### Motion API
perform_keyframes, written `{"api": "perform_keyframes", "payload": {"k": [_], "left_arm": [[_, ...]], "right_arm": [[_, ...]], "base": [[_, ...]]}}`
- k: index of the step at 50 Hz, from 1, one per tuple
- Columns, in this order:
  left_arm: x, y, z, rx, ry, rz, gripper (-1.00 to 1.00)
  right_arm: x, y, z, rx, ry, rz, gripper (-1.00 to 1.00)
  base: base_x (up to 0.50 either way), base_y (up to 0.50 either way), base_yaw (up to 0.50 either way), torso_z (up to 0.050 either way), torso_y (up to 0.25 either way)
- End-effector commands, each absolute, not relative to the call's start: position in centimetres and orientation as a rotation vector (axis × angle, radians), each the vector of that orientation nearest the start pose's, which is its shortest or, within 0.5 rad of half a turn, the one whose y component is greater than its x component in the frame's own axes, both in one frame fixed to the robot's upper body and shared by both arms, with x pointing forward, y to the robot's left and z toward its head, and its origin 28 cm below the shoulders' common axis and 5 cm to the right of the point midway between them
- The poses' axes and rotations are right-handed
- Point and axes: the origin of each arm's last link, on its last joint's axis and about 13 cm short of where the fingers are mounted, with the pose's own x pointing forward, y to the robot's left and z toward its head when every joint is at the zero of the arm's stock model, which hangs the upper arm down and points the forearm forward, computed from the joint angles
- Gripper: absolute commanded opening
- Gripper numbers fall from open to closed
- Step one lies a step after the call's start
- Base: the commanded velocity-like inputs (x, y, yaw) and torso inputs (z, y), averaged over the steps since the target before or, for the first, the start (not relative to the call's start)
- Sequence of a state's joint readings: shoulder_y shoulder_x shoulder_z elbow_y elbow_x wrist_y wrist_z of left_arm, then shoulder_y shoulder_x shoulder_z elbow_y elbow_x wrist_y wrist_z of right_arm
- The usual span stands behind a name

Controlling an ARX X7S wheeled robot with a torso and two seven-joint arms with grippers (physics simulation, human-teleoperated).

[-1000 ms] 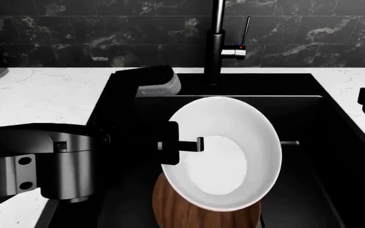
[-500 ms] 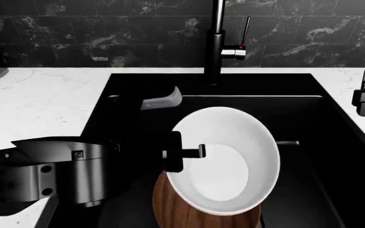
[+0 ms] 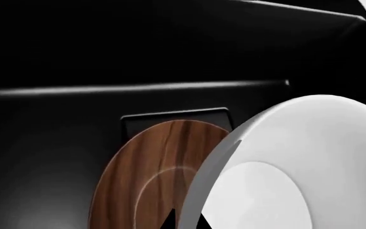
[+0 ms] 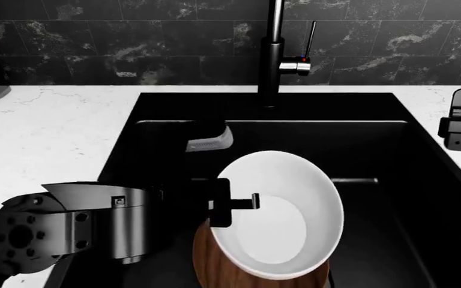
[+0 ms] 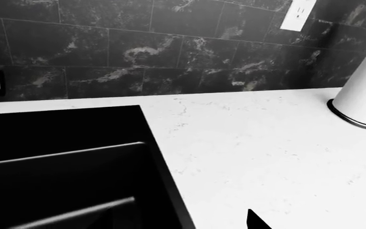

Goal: Stack the bowls in the sink.

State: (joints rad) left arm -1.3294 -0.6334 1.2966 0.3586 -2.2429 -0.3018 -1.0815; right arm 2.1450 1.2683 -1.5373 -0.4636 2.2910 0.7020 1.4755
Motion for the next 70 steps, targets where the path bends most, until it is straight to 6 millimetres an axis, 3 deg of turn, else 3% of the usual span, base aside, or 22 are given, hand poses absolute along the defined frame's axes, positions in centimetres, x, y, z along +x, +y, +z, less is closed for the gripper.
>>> {"api": "perform_keyframes", "payload": {"k": [1,70], "left_arm": [[23.1,13.9,23.9,-0.200,0.783,-0.367,-1.00],[24.3,13.1,19.2,-0.244,0.885,-0.371,-1.00]], "right_arm": [[17.7,-17.3,34.4,-0.154,0.327,-0.448,1.00],[17.4,-17.8,33.4,-0.149,0.342,-0.451,1.00]], "base": [[0.00,0.00,0.00,0.000,0.000],[0.00,0.00,0.00,0.000,0.000]]}}
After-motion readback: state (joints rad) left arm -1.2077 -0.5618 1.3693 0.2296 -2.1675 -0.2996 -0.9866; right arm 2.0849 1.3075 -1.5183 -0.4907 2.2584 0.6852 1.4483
